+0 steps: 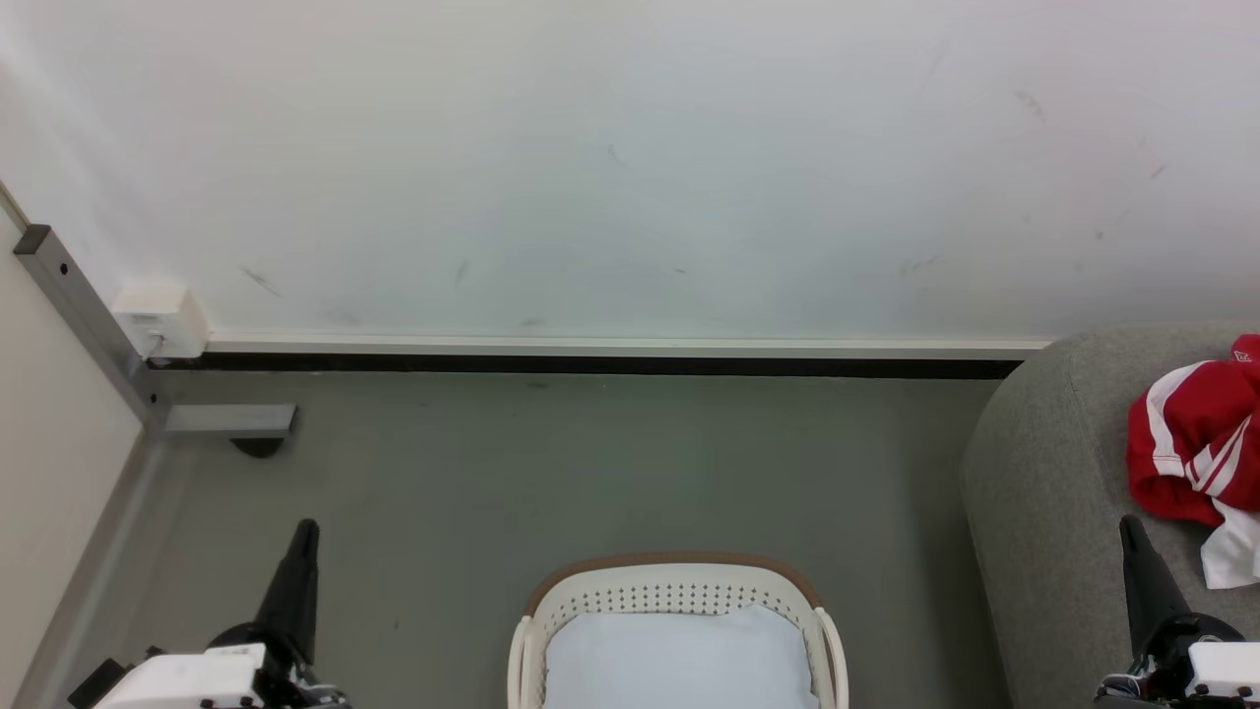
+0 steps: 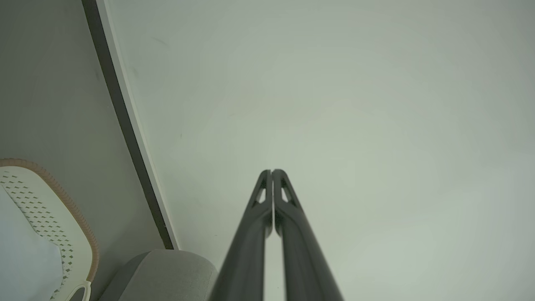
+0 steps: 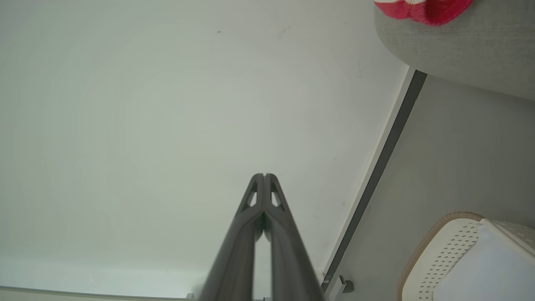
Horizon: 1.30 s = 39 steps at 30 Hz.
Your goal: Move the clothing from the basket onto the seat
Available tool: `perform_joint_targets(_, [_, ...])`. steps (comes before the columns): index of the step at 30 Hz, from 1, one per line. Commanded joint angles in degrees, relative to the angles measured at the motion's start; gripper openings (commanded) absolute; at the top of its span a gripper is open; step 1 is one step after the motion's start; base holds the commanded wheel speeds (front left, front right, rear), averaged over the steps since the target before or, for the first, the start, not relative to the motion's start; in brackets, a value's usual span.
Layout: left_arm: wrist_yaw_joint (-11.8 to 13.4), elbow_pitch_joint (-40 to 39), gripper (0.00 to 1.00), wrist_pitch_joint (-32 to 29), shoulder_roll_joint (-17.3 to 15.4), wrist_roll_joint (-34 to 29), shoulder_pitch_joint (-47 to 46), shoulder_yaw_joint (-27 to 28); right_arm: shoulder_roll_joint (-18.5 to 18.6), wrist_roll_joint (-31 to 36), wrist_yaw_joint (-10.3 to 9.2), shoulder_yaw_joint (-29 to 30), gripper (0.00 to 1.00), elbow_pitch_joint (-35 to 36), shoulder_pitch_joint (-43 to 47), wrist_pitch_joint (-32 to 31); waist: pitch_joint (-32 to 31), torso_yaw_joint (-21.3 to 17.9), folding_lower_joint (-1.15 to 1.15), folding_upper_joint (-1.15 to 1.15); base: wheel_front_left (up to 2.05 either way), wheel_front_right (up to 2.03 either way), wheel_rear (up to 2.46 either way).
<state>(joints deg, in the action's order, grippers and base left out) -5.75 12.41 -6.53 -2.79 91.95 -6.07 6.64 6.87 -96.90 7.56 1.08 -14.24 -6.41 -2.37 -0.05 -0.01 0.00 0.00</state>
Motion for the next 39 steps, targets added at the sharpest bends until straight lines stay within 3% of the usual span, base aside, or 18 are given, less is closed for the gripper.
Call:
perform_joint_targets(1, [0.17,-0.24,0.00,-0.23,-0.09,0.72,-0.56,0.16,0.32,-0.50,-0.14,0.02,0.00,0.11,-0.41,0.25,0.00,0.00,0.00,0.00,0.00,0.00,0.00])
perform_joint_targets(39, [0.17,-0.24,0.00,-0.24,-0.10,0.72,-0.55,0.16,0.69,-0.93,-0.14,-0.45,0.00,0.20,-0.37,0.58,0.00,0.00,0.00,0.00,0.00,0.00,0.00])
